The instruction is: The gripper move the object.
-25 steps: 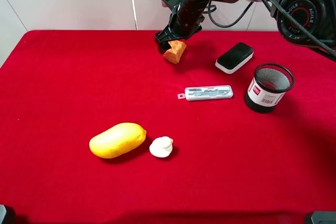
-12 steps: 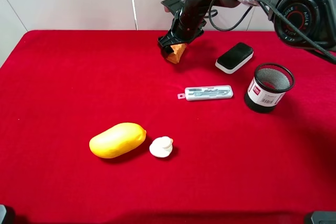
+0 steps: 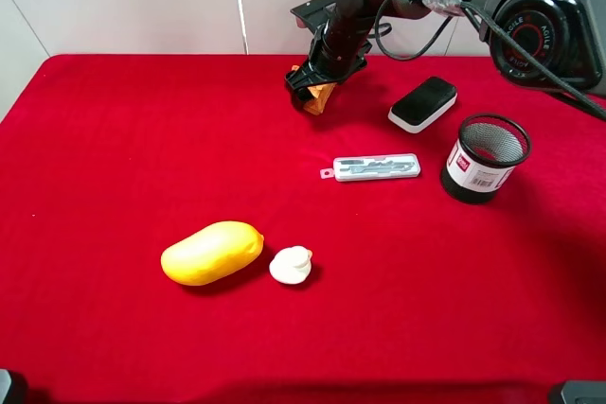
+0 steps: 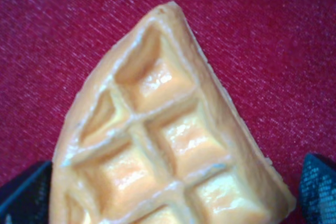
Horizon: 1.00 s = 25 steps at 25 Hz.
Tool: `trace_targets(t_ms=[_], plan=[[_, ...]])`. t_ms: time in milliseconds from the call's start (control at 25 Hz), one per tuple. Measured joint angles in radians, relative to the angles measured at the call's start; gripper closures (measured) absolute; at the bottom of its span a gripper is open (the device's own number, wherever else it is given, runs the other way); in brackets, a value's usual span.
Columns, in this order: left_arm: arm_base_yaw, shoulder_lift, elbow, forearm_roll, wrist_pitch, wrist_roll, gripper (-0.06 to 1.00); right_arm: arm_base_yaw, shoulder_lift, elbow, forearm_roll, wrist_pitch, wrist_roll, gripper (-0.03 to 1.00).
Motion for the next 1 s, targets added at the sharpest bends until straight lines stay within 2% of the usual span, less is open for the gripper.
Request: trace_targets(t_ms=[160,320,1000], plan=[[0.0,0.0,0.0,0.0,0.0,0.0,-0.03,0.0,0.0,0.0,0.0,0.0,0.0,0.28],[0.0,0.0,0.0,0.0,0.0,0.0,-0.03,0.0,0.0,0.0,0.002,0.0,0.0,0.43],[0.0,0.0,0.0,0.0,0.0,0.0,-0.03,0.0,0.0,0.0,0.002,-0.001,0.0,0.43]])
